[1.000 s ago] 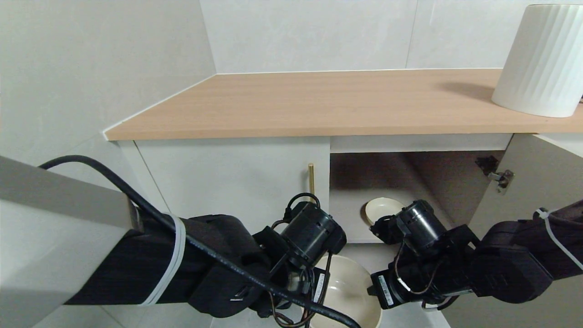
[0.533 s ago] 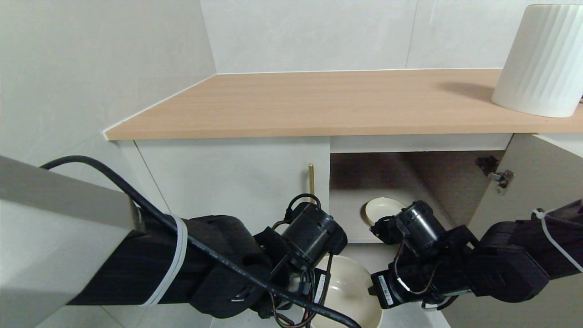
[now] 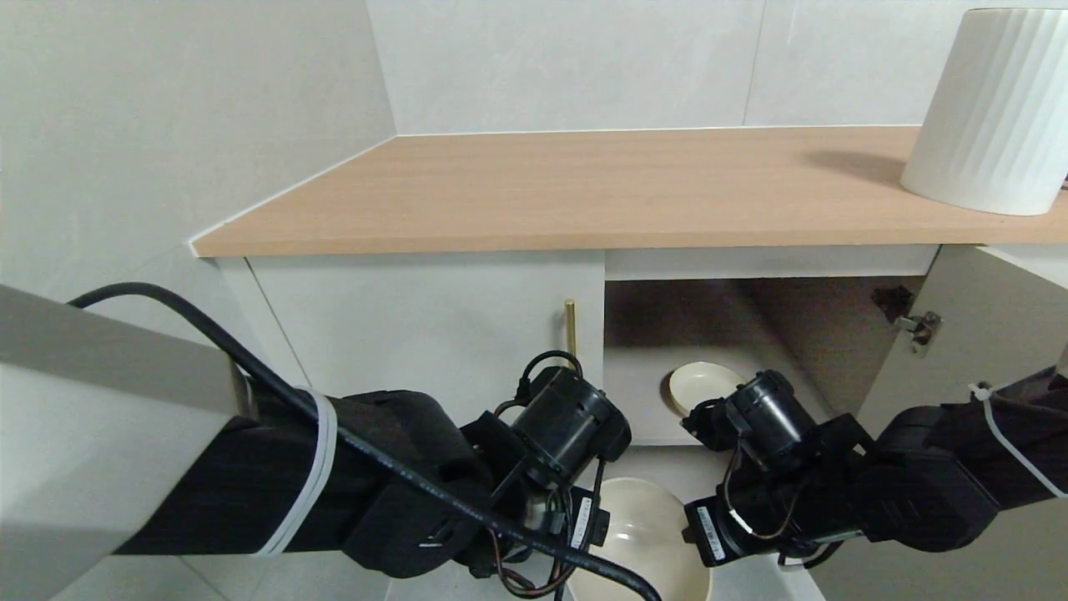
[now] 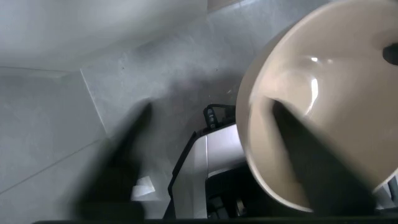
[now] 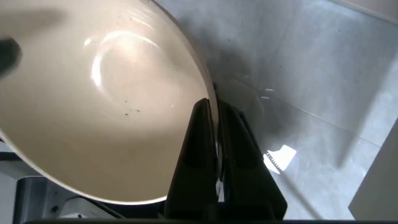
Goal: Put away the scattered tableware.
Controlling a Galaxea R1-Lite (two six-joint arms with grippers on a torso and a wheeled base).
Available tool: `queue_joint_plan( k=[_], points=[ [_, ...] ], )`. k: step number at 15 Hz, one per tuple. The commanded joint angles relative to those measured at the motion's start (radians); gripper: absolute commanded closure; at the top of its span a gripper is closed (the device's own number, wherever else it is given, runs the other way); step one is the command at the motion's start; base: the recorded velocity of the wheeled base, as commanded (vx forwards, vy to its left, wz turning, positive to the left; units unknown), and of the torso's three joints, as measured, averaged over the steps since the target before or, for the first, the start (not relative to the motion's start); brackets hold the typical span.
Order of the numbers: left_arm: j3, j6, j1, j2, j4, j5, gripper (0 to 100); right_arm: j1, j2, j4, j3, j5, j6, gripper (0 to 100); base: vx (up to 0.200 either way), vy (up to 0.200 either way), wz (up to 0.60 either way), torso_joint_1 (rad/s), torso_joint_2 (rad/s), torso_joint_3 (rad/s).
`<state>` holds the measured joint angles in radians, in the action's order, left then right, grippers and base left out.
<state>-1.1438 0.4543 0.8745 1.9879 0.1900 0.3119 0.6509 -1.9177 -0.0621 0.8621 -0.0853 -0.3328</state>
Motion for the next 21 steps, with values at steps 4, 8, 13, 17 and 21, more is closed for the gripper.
queue_joint_plan(
  k=[4,8,13,17,21],
  points=[
    [-0.002,0.000,-0.015,-0.054,-0.001,-0.004,0,-0.036,-0.009,-0.004,-0.003,0.029,0.001,100,0.000,0.000,0.00,0.000,0.00,0.000],
    [-0.001,0.000,-0.031,-0.093,-0.001,-0.004,0,-0.194,0.003,-0.010,0.020,0.070,-0.002,100,0.000,0.000,0.00,0.000,0.00,0.000],
    [-0.001,0.000,-0.031,-0.093,-0.001,-0.004,0,-0.272,-0.080,-0.418,-0.005,0.176,-0.160,100,0.000,0.000,0.00,0.000,0.00,0.000],
    [-0.001,0.000,-0.031,-0.090,-0.001,-0.004,0,-0.315,-0.141,-0.536,0.026,0.231,-0.215,100,0.000,0.000,0.00,0.000,0.00,0.000],
    [-0.001,0.000,-0.031,-0.087,-0.001,-0.004,0,-0.346,-0.181,-0.536,0.090,0.249,-0.258,100,0.000,0.000,0.00,0.000,0.00,0.000]
  ],
)
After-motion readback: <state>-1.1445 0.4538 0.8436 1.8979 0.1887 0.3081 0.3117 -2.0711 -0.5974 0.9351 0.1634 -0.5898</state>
